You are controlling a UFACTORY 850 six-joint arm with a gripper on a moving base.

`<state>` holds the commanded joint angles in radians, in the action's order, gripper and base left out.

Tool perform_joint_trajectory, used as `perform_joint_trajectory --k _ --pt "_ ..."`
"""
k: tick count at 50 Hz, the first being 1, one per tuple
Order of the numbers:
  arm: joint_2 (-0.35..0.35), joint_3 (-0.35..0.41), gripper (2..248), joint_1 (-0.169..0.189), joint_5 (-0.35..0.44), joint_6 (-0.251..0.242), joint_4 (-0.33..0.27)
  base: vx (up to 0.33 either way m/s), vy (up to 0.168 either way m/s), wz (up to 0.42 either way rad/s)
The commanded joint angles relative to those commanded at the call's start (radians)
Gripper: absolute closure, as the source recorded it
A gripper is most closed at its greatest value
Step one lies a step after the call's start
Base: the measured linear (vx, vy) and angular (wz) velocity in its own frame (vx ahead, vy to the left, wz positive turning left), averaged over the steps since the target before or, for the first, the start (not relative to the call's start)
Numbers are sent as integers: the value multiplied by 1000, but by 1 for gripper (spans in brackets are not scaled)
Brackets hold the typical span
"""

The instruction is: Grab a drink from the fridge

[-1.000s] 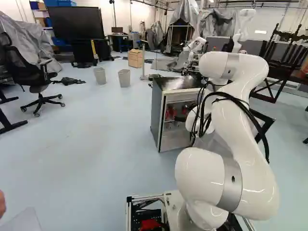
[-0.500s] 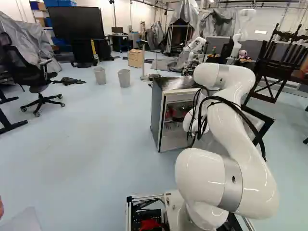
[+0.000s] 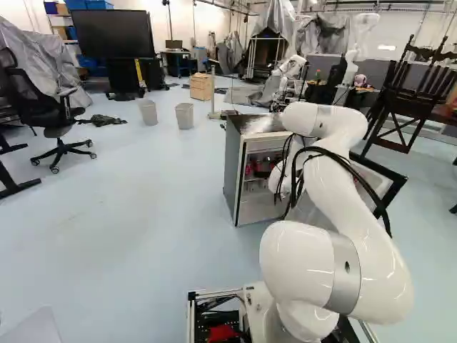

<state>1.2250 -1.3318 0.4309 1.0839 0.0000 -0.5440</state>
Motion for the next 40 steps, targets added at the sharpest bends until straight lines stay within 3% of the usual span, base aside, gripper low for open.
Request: perform_joint_trajectory --k 40 --pt "102 -186 3 -37 -71 0 0 0 0 0"
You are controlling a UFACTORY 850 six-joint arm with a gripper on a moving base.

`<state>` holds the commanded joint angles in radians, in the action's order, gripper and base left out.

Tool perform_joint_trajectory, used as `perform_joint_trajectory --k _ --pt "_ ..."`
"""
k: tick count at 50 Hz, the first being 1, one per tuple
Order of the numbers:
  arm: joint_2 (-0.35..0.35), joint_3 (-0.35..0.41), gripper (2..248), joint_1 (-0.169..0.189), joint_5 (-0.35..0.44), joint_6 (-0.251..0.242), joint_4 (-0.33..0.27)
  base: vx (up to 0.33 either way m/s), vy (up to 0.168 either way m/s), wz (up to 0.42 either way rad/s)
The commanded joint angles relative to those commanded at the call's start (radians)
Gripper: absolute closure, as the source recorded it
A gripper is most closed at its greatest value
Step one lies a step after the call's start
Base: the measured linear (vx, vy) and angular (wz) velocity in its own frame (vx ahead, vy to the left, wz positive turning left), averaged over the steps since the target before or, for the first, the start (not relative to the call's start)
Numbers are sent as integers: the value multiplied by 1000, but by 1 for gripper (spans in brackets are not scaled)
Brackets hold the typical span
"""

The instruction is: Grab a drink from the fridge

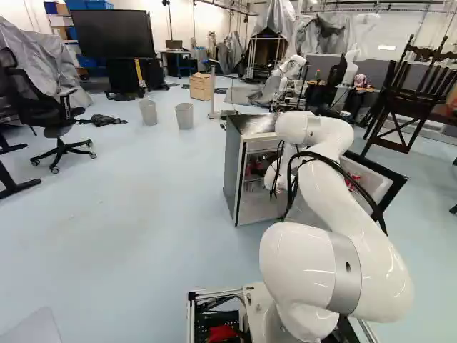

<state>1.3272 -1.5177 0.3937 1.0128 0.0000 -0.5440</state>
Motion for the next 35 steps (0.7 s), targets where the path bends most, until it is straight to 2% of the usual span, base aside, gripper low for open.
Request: perform_joint_trajectory --k 35 --pt "69 -124 3 -15 -68 0 0 0 0 0"
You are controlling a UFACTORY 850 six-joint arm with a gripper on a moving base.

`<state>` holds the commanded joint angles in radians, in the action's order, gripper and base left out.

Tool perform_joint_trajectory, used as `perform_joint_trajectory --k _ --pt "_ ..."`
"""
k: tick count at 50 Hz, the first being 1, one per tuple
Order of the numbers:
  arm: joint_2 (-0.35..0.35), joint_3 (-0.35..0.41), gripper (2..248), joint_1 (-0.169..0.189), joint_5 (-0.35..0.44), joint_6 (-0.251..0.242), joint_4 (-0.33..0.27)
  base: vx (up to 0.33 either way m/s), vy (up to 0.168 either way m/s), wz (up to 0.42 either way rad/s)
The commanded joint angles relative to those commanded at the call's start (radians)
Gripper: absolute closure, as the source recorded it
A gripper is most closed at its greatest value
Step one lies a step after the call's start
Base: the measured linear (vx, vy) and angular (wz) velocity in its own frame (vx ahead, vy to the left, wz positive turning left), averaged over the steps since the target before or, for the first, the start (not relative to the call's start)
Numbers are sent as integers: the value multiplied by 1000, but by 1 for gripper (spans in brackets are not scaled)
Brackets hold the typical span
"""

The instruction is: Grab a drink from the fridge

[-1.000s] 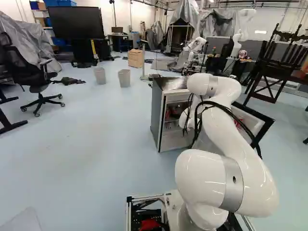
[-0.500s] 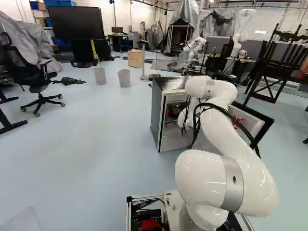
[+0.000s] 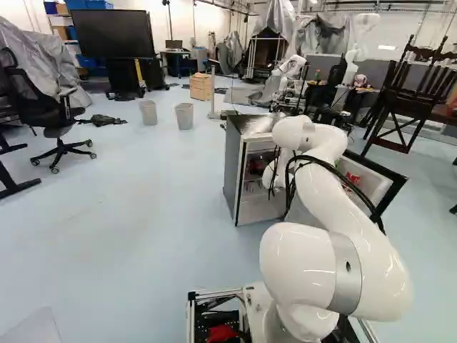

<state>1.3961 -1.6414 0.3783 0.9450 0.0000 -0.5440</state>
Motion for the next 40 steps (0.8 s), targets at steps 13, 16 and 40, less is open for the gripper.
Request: perform_joint_trajectory --k 13,16,40 --pt "17 -30 3 -3 0 0 0 0 0 0" --pt "18 -32 17 -4 0 0 0 0 0 0" --pt "18 -33 160 -4 0 0 0 0 0 0"
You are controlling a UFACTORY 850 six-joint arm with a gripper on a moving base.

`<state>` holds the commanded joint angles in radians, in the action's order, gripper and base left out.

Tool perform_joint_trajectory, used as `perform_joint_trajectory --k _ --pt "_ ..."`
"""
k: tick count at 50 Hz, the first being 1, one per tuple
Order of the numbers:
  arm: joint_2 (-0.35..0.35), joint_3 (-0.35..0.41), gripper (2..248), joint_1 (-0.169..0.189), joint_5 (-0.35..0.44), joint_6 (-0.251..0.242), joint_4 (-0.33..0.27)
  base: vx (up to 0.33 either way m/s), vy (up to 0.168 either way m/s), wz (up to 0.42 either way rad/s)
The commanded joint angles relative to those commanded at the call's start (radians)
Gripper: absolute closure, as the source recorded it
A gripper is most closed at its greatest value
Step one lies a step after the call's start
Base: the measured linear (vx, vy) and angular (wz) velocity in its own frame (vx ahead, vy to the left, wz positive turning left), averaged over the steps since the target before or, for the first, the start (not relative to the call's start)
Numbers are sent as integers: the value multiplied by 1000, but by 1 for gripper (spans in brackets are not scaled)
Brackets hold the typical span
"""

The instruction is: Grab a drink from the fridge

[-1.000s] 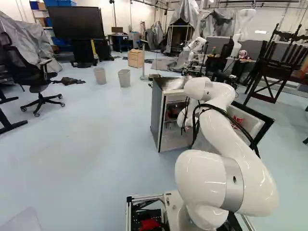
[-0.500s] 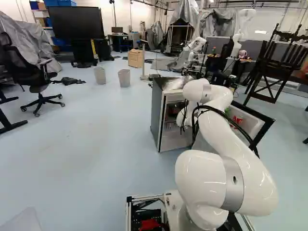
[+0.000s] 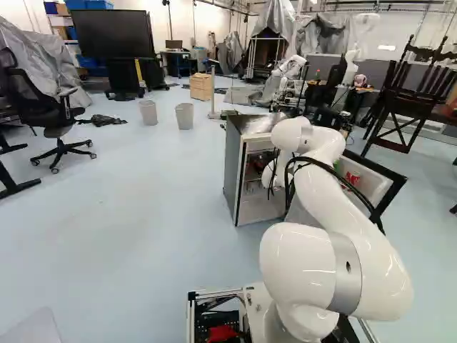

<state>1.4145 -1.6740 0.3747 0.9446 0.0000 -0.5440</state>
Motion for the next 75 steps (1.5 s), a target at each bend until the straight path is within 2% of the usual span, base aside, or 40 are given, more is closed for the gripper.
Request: perform_joint_trajectory --k 12,23,42,75 --pt "-9 16 160 2 0 0 0 0 0 0" --pt "-39 69 160 6 0 0 0 0 0 0" --pt "-117 207 160 15 0 0 0 0 0 0" --pt "-332 491 160 34 0 0 0 0 0 0"
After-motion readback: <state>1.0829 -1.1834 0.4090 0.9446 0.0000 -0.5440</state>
